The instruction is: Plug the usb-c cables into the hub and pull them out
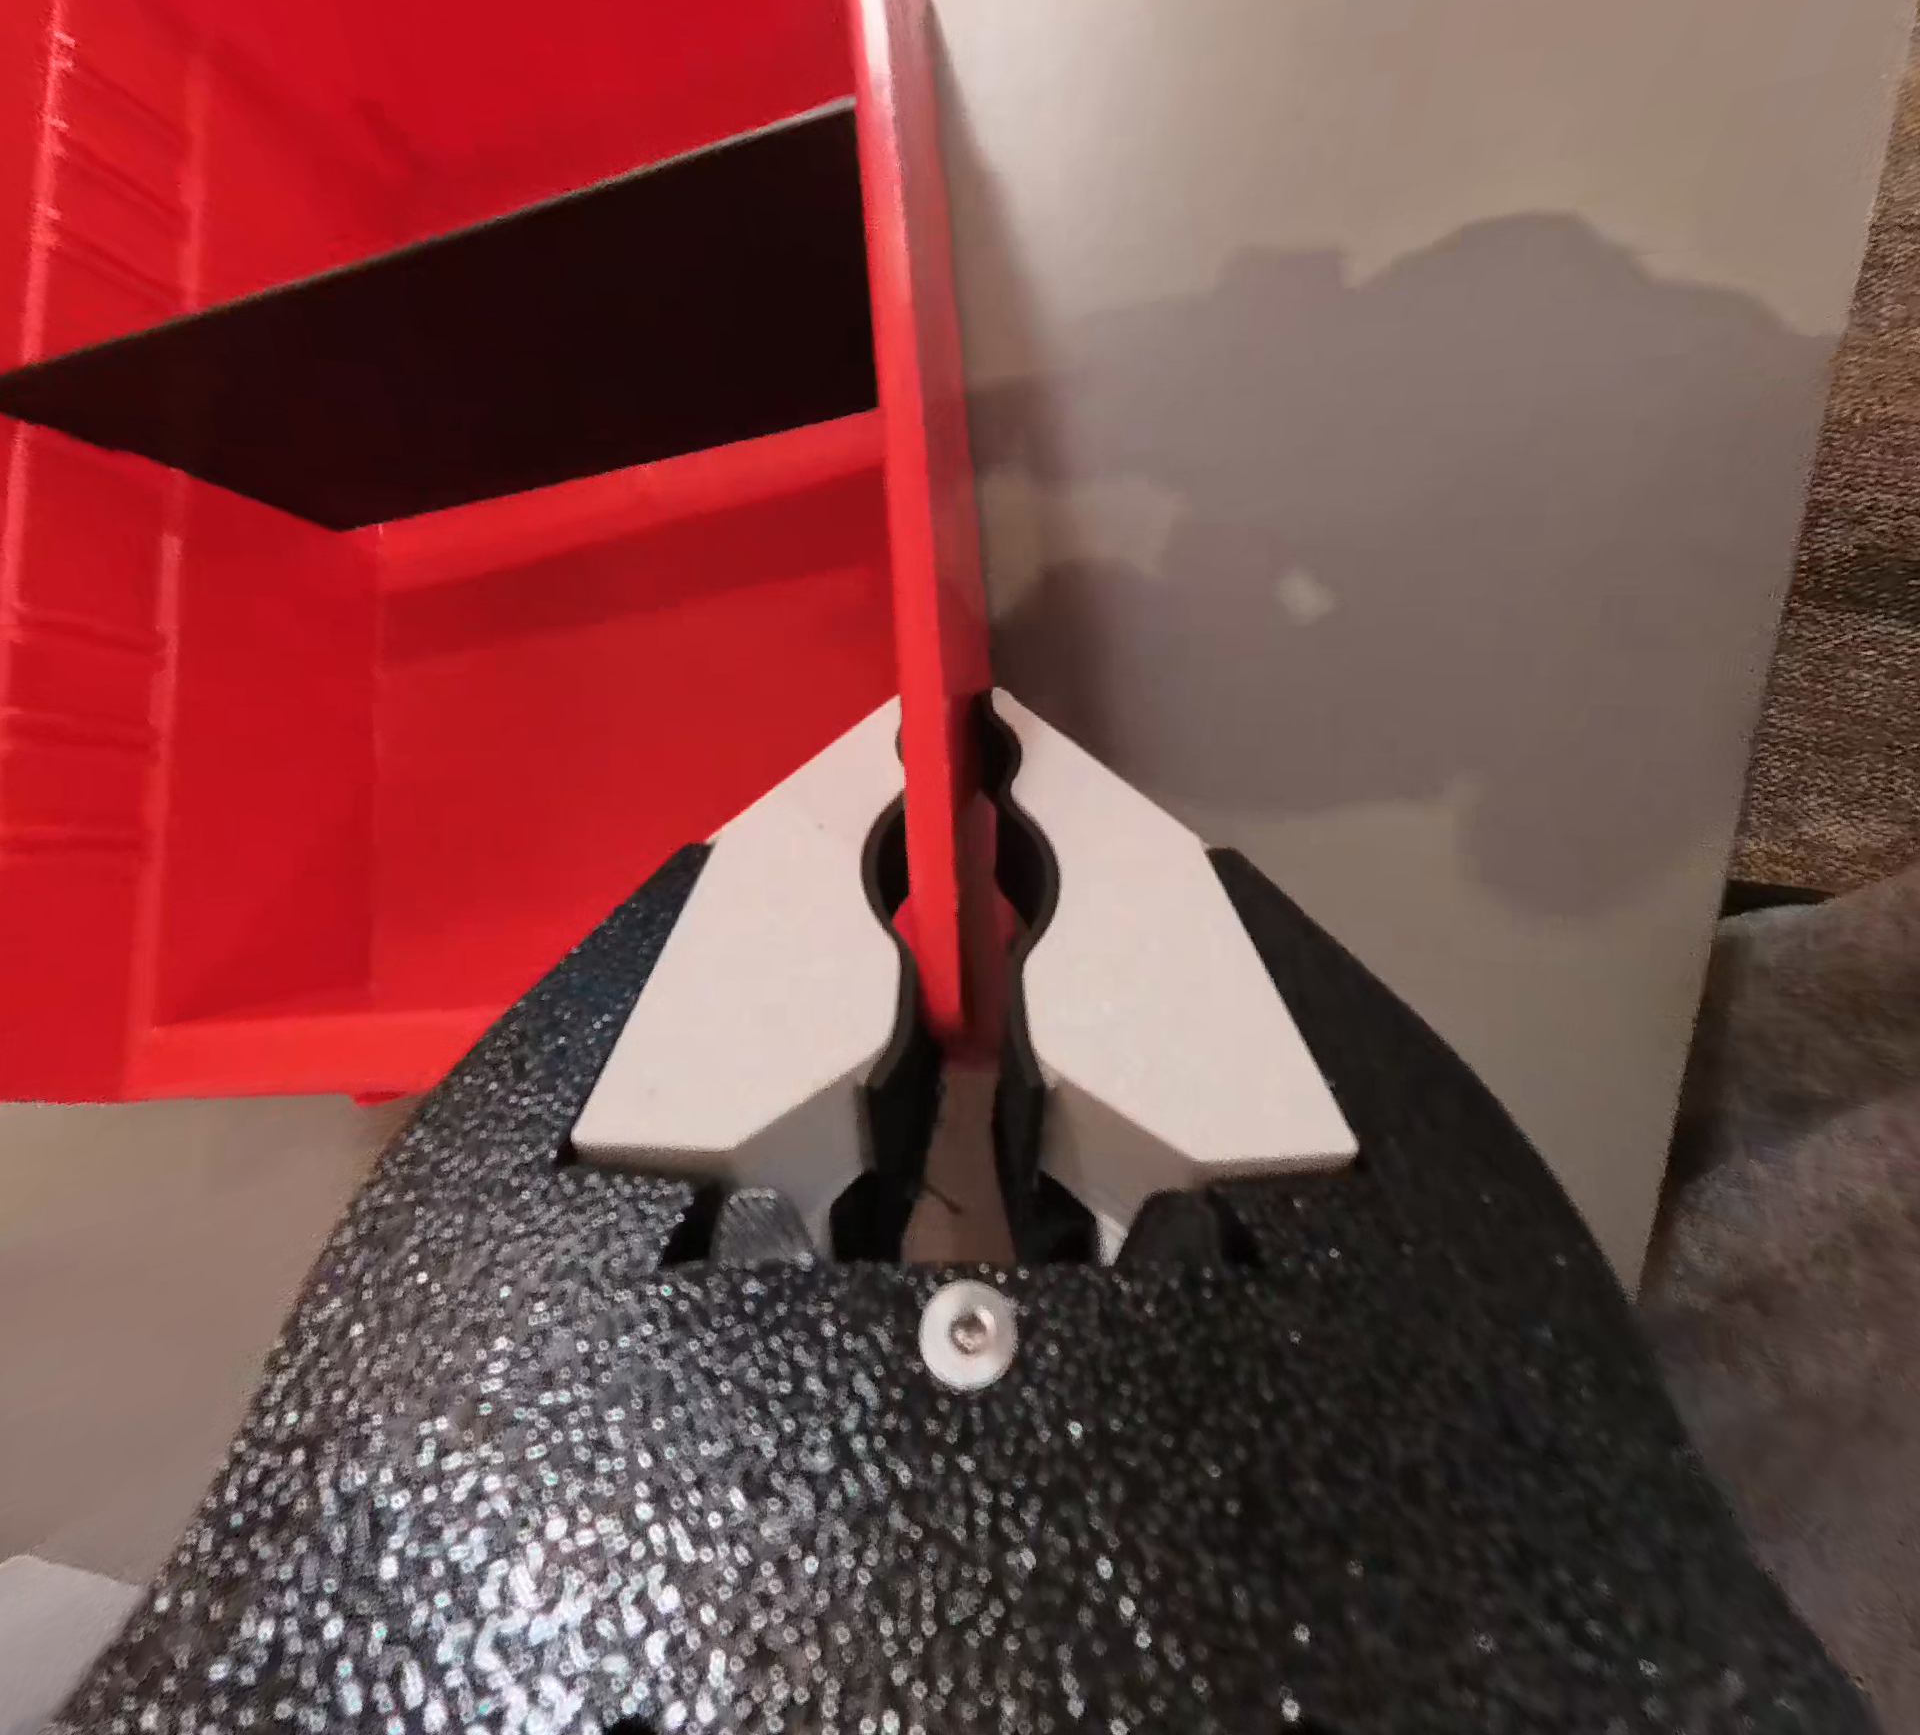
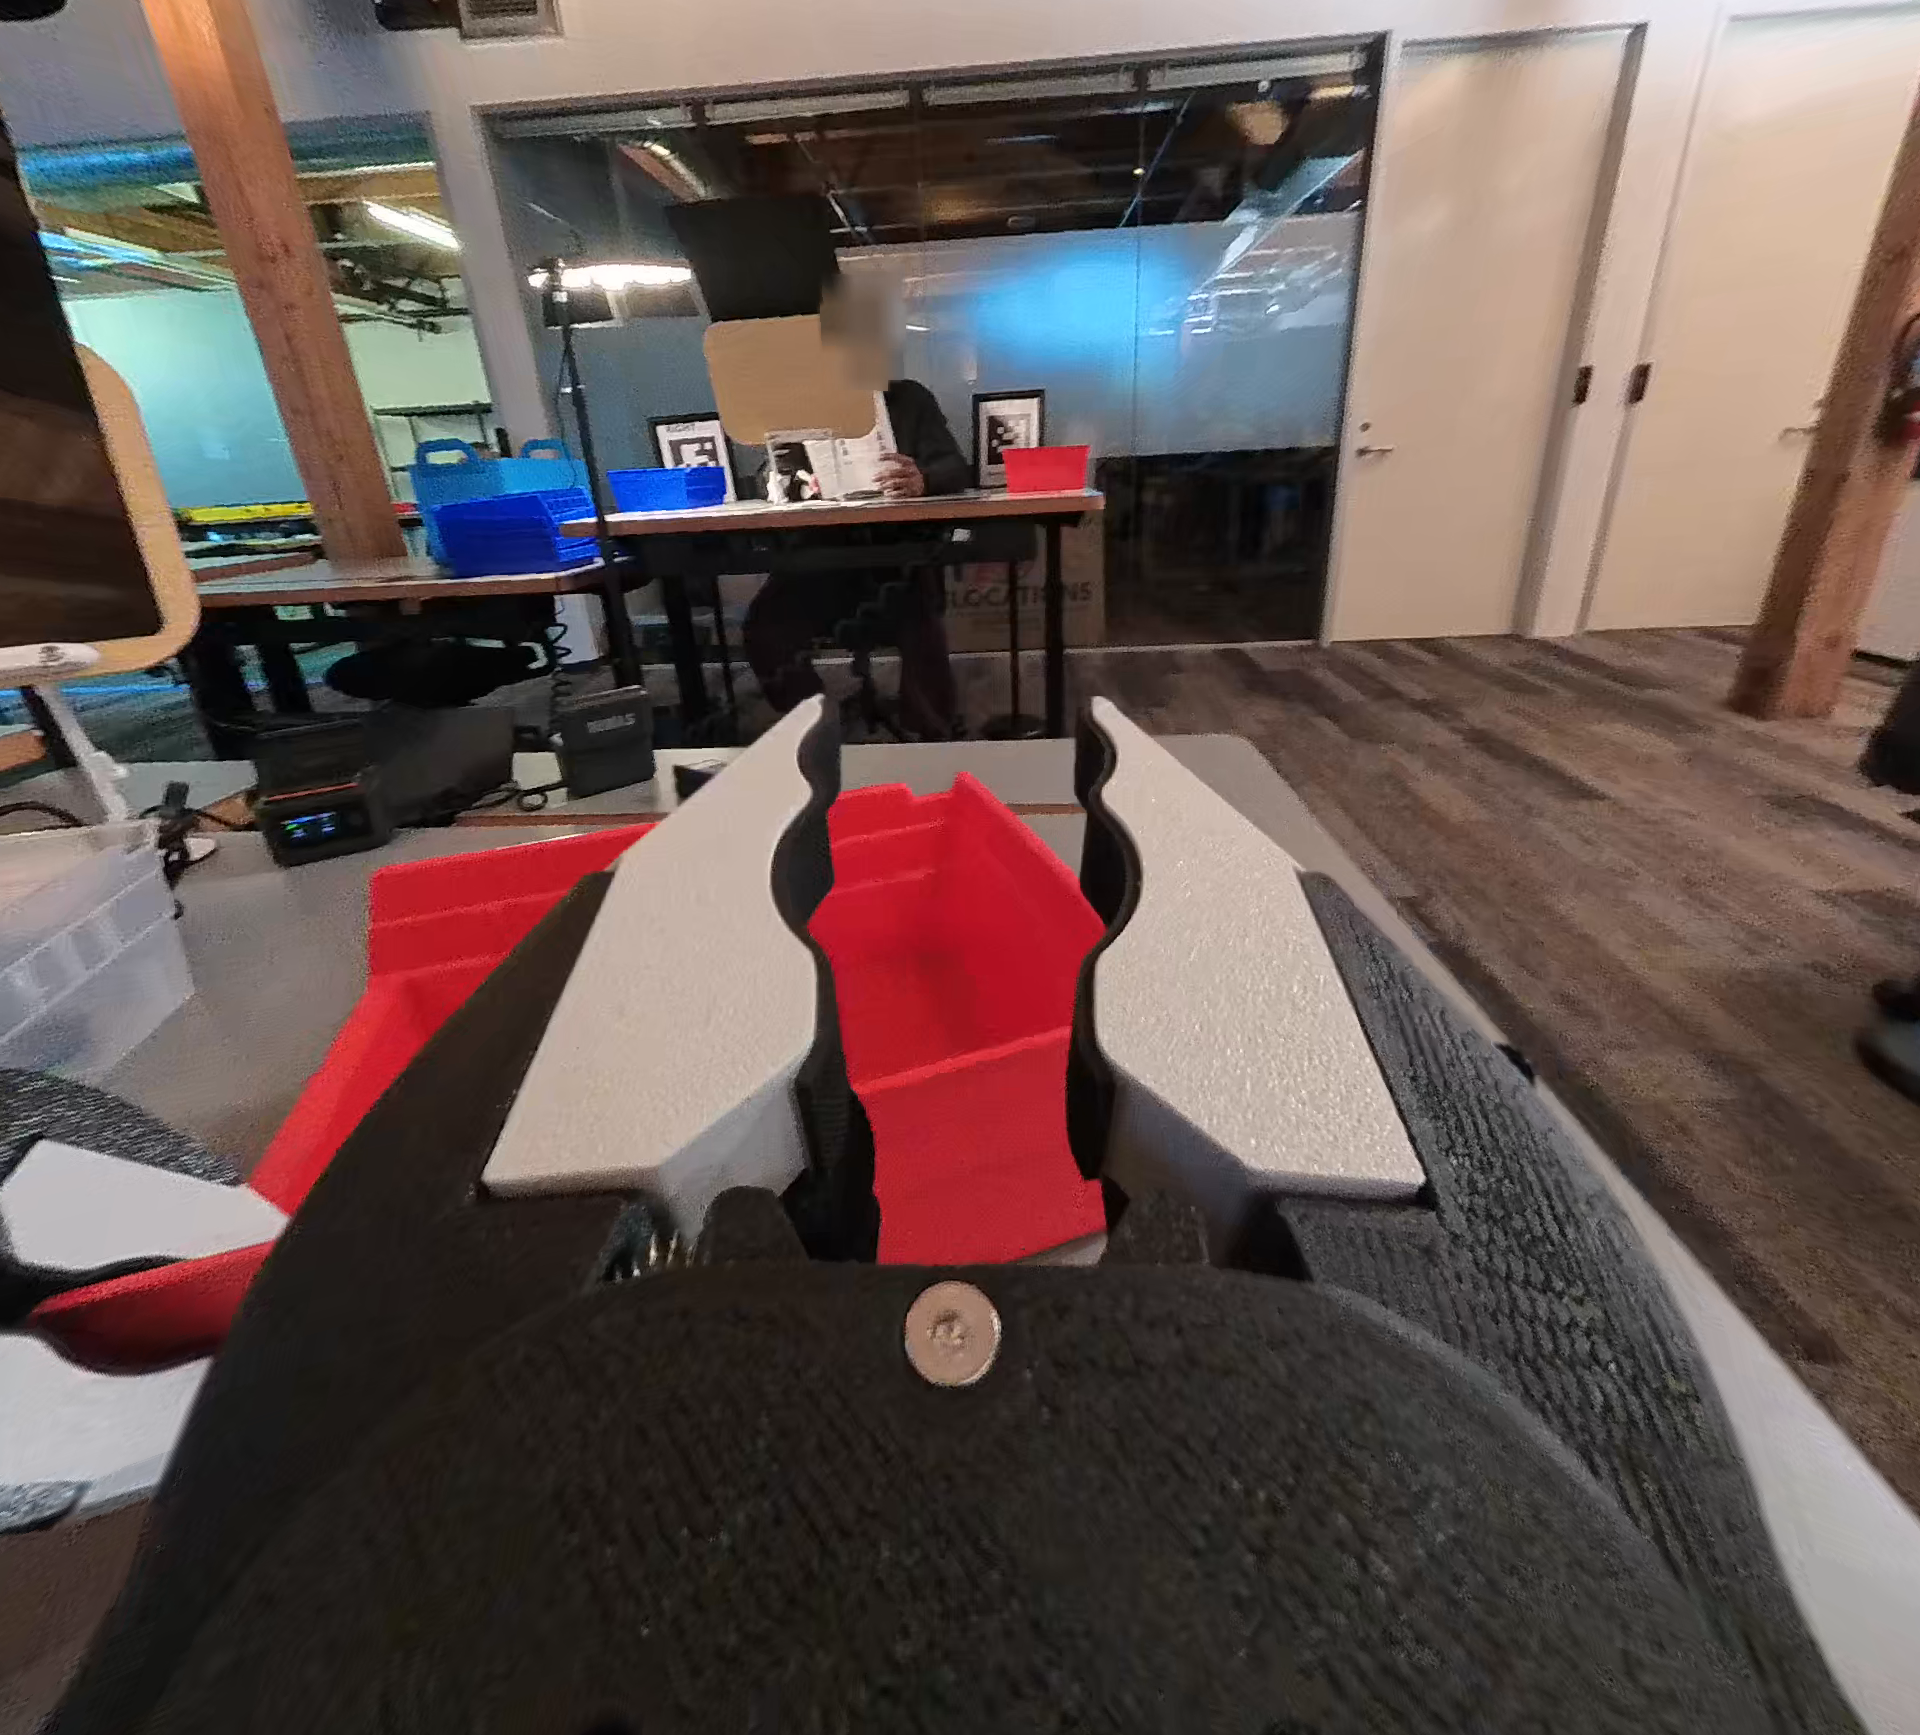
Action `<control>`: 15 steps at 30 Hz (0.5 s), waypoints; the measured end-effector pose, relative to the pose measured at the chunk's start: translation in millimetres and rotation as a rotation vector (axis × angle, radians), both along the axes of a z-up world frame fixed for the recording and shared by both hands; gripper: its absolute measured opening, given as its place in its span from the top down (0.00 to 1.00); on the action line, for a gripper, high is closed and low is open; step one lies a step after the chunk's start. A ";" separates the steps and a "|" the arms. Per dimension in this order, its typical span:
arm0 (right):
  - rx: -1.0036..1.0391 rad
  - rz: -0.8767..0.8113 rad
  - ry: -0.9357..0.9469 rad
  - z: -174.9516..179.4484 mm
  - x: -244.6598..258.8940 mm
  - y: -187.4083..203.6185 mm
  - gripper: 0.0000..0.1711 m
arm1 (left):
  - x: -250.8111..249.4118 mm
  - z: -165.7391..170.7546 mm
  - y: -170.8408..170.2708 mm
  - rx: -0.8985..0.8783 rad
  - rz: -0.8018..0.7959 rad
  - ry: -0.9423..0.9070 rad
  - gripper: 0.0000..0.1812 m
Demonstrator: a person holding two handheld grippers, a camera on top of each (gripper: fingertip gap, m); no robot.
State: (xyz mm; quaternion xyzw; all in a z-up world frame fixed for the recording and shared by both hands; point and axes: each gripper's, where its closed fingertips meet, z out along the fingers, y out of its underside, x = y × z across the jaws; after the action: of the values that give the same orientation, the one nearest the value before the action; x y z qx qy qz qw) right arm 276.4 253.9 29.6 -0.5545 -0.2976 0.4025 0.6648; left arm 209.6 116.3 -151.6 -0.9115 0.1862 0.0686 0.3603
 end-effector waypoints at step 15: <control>0.057 0.056 -0.203 -31.2 -77.7 -69.5 0.33 | -106.8 154.6 -200.3 0.614 0.456 0.036 0.43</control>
State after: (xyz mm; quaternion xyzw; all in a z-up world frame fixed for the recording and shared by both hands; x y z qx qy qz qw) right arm 198.7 184.4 -1.6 -0.5648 -0.3900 0.3539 0.6353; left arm 102.7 -84.0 3.0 -0.7780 -0.0442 0.2156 0.5885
